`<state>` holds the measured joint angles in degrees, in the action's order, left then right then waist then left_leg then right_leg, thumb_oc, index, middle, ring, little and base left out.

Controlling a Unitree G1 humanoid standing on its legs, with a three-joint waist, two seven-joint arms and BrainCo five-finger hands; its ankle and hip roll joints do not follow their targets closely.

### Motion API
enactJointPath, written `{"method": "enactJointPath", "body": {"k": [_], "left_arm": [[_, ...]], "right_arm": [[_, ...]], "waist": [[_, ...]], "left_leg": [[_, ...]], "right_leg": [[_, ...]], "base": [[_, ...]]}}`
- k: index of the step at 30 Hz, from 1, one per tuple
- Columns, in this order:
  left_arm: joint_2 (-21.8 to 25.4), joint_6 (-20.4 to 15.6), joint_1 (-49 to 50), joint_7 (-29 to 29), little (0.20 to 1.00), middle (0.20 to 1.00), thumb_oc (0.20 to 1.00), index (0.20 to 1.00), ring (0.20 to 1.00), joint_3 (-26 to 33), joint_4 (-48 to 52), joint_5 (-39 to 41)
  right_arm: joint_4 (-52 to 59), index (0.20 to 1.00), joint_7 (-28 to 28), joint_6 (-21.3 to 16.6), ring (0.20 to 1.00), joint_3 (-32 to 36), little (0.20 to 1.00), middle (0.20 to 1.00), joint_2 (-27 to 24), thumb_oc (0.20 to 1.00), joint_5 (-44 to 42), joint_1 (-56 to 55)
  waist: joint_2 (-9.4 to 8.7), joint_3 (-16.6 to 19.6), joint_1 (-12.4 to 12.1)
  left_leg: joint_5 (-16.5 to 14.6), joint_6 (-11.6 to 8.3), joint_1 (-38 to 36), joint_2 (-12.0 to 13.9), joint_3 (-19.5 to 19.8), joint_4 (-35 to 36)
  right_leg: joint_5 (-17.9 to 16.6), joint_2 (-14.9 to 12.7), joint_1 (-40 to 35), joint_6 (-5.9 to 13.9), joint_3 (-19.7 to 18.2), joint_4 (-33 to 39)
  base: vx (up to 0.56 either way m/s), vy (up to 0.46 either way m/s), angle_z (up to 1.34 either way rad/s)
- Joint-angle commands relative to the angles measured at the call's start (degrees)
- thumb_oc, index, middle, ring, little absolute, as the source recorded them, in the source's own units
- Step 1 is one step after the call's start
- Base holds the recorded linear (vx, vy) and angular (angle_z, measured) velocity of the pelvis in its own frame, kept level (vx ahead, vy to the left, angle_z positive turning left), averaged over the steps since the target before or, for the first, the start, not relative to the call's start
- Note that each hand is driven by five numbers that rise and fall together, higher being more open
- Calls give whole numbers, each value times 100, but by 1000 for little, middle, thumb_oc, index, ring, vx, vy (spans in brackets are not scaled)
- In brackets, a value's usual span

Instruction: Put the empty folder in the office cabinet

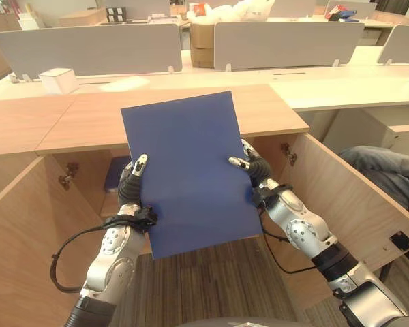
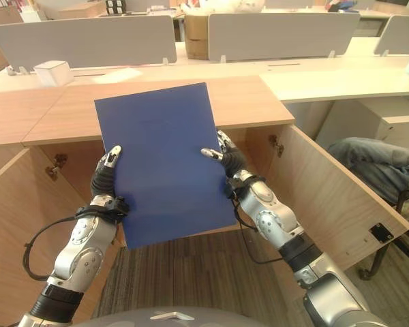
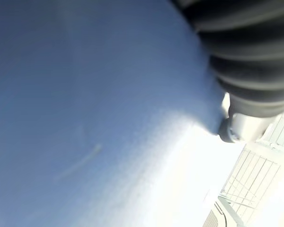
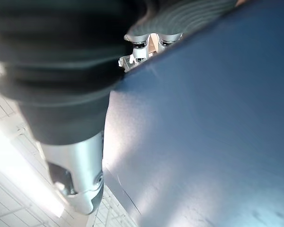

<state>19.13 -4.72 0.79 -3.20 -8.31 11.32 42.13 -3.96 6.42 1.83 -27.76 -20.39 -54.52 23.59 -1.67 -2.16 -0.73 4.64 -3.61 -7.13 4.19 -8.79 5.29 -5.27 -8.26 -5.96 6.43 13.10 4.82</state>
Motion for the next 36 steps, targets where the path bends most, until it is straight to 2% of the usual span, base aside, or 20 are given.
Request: {"method": "enactJointPath", "body": {"k": [1, 11, 12, 13, 14, 15, 33, 34, 35, 36], "left_arm": [[273, -355, -165, 172, 200, 200, 200, 200, 200, 257, 479, -86], [214, -363, -96, 204, 200, 200, 200, 200, 200, 367, 525, -37], [203, -371, -85, 207, 200, 200, 200, 200, 200, 367, 525, -27], [194, -373, -80, 216, 200, 200, 200, 200, 200, 361, 531, -17], [180, -372, -68, 220, 200, 200, 200, 200, 200, 354, 538, -5], [165, -374, -54, 221, 200, 200, 200, 200, 200, 341, 540, 12], [66, -115, 290, 391, 200, 200, 200, 200, 200, -34, 510, 181], [79, -102, 334, 401, 275, 275, 275, 275, 275, -24, 502, 158], [79, -102, 334, 401, 915, 915, 915, 915, 915, -24, 502, 158], [86, -95, 429, 385, 1000, 1000, 1000, 1000, 1000, 37, 478, 38]], "right_arm": [[350, 1000, 272, -58, 1000, -223, 1000, 1000, -7, 1000, 151, 544], [735, 1000, 638, 85, 1000, -490, 1000, 1000, -56, 1000, 145, 360], [752, 598, 676, 84, 598, -543, 598, 598, -55, 598, 136, 359], [769, 598, 696, 88, 598, -570, 598, 598, -42, 598, 130, 353], [767, 332, 701, 77, 332, -585, 332, 332, -37, 332, 135, 354], [746, 200, 696, 67, 200, -585, 200, 200, -25, 200, 137, 352], [704, 200, 492, -32, 200, -501, 200, 200, 265, 200, 200, 194], [717, 200, 485, -33, 200, -486, 200, 200, 263, 200, 194, 170], [717, 200, 485, -33, 200, -486, 200, 200, 263, 200, 194, 170], [729, 200, 480, -34, 200, -450, 200, 200, 264, 200, 202, 122]], "waist": [[-259, 75, -10], [-255, 55, -11], [-246, 50, -14], [-242, 47, -12], [-238, 47, -11], [-236, 47, -13], [-223, 25, 4], [-222, 26, 4], [-222, 26, 4], [-224, 18, -10]], "left_leg": [[-624, -236, 23, -3, -279, -29], [-607, -244, 26, 10, -254, -29], [-605, -245, 24, 15, -250, -29], [-605, -247, 27, 15, -252, -29], [-606, -249, 28, 15, -252, -29], [-607, -249, 29, 17, -250, -29], [-607, -227, 35, 17, -212, -29], [-607, -229, 38, 18, -207, -29], [-607, -229, 38, 18, -207, -29], [-603, -231, 41, 20, -189, -29]], "right_leg": [[373, -322, -129, 230, 74, 18], [394, -301, -134, 219, 70, 18], [400, -302, -138, 217, 79, 18], [401, -305, -136, 217, 81, 18], [403, -306, -137, 217, 83, 18], [405, -305, -137, 216, 86, 18], [398, -315, -164, 215, 92, 18], [397, -316, -165, 215, 95, 18], [397, -316, -165, 215, 95, 18], [399, -315, -162, 211, 101, 18]], "base": [[0, 0, 0], [-1, -1, 0], [0, 0, 0], [0, 0, 0], [0, 0, 0], [0, 0, 0], [1, 0, 1], [5, -3, 4], [6, -6, 3], [5, -8, 4]]}}
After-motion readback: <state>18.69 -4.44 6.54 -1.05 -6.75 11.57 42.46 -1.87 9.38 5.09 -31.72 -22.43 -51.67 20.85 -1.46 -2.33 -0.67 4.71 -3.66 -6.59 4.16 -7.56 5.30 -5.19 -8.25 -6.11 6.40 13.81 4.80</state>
